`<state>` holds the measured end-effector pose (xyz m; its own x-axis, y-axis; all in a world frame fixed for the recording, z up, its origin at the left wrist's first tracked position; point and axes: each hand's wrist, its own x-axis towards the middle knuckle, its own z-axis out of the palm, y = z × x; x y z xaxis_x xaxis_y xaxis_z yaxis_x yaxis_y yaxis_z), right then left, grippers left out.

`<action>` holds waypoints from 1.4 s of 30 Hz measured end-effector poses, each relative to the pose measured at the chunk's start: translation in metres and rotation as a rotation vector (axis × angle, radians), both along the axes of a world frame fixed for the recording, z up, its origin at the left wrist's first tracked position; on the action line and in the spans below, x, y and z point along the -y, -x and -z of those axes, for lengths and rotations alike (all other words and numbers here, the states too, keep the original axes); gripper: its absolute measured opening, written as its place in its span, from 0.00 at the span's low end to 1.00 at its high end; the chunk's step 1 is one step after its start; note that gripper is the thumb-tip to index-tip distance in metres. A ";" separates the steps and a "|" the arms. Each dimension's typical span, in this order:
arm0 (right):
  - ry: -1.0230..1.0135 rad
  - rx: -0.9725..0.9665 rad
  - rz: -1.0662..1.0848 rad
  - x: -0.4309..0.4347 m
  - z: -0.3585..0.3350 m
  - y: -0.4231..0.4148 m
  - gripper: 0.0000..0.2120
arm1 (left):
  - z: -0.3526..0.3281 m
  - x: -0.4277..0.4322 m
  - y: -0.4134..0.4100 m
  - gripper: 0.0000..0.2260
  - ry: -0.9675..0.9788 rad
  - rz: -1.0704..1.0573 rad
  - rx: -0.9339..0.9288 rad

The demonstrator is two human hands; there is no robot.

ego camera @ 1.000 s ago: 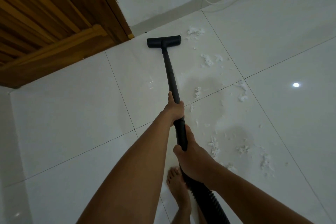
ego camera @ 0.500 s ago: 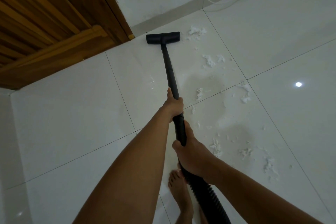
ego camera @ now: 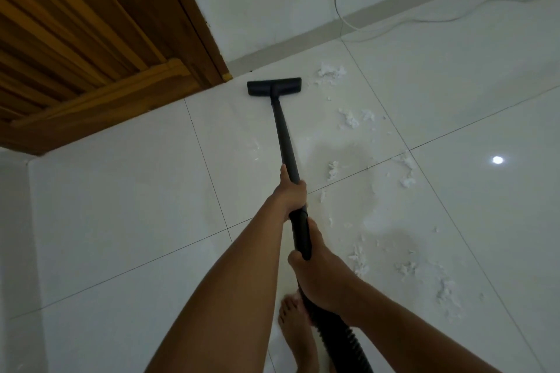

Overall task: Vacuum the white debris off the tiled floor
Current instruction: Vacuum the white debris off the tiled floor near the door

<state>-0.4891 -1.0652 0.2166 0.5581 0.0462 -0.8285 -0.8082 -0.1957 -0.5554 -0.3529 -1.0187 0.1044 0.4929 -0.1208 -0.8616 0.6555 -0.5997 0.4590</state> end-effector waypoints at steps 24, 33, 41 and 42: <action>-0.085 -0.130 0.133 -0.001 -0.051 -0.032 0.29 | -0.061 0.000 -0.025 0.34 -0.084 0.099 -0.096; -0.059 -0.113 0.063 -0.014 -0.051 0.021 0.30 | -0.059 -0.016 0.028 0.33 -0.058 0.050 -0.114; -0.040 -0.111 -0.016 -0.014 -0.068 0.102 0.31 | -0.074 -0.024 0.116 0.33 -0.056 0.003 -0.135; -0.034 -0.107 -0.031 -0.013 -0.071 0.114 0.31 | -0.073 -0.024 0.129 0.33 -0.060 0.001 -0.137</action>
